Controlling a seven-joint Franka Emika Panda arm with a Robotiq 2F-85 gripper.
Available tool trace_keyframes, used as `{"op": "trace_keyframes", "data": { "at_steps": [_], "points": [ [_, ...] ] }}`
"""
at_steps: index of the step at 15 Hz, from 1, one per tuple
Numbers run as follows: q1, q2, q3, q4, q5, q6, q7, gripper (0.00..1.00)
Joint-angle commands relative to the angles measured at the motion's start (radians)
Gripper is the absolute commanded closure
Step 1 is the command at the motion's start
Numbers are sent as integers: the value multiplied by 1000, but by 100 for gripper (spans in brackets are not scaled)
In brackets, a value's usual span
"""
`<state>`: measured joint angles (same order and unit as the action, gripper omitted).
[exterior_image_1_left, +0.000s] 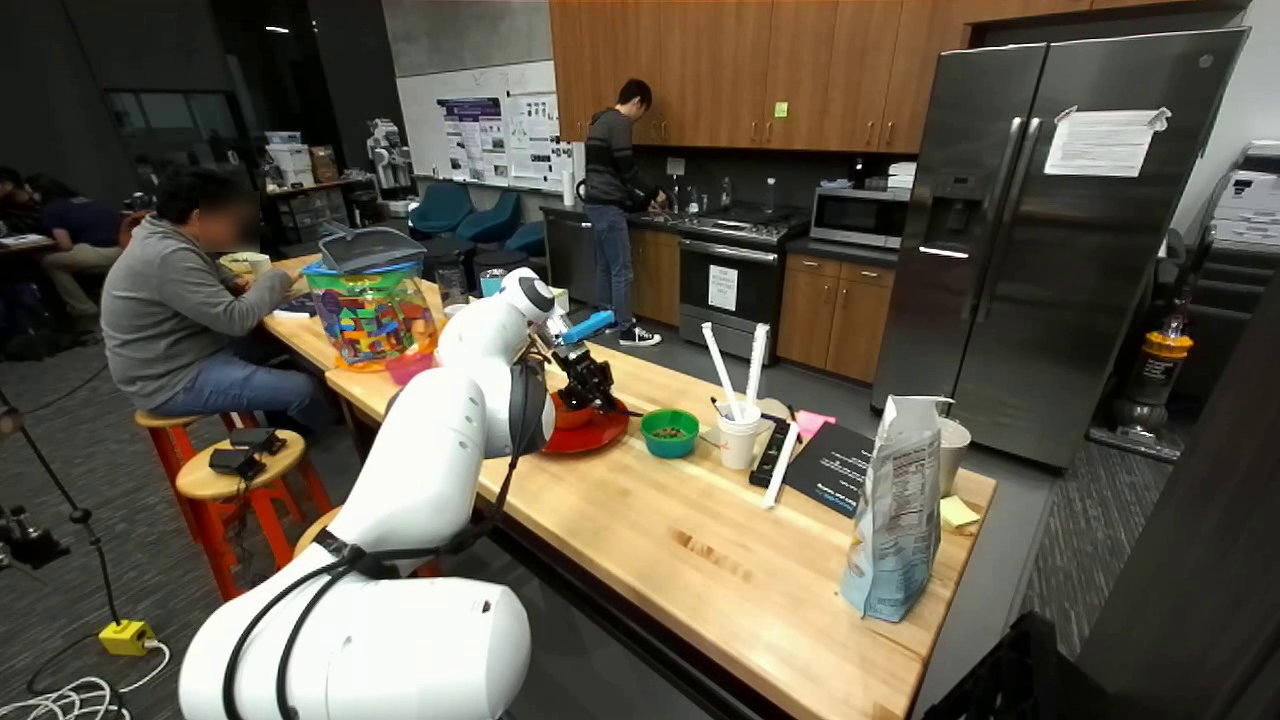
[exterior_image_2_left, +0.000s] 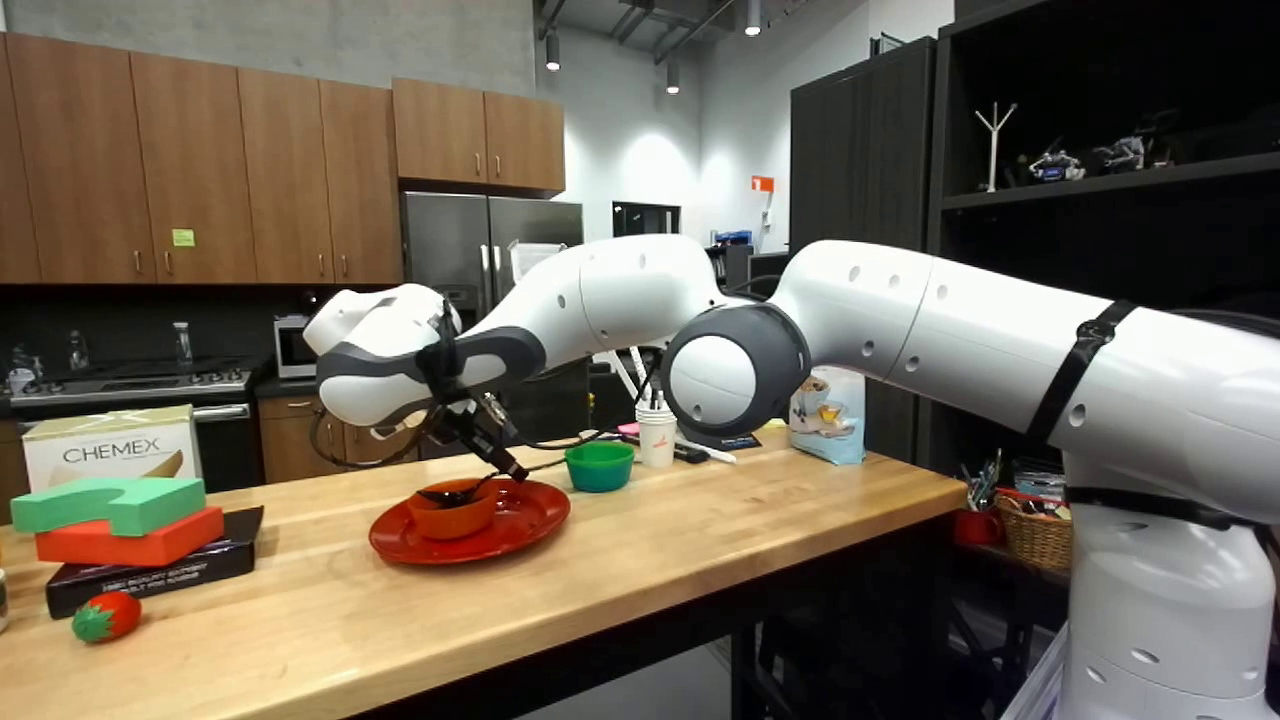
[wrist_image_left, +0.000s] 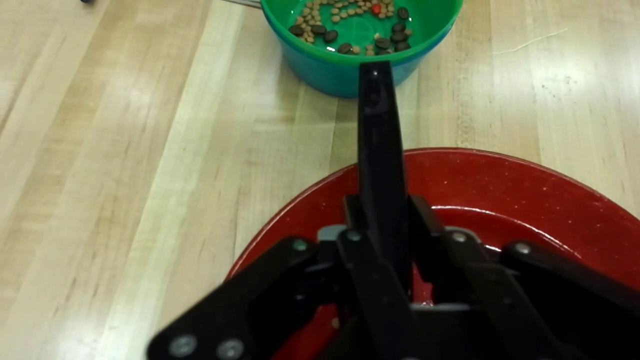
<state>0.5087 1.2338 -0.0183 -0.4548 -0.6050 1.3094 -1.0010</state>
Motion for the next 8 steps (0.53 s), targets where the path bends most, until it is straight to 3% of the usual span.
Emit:
{"op": "trace_keyframes", "data": {
  "at_steps": [1, 5, 6, 7, 8],
  "points": [
    [10, 27, -37, 48, 30, -15, -18, 75],
    [11, 28, -37, 49, 30, -15, -19, 75],
    [11, 28, -37, 49, 30, -14, -20, 81],
    [12, 29, -39, 49, 30, -15, -19, 50],
    [14, 30, -43, 50, 29, -15, -19, 49]
  ]
}}
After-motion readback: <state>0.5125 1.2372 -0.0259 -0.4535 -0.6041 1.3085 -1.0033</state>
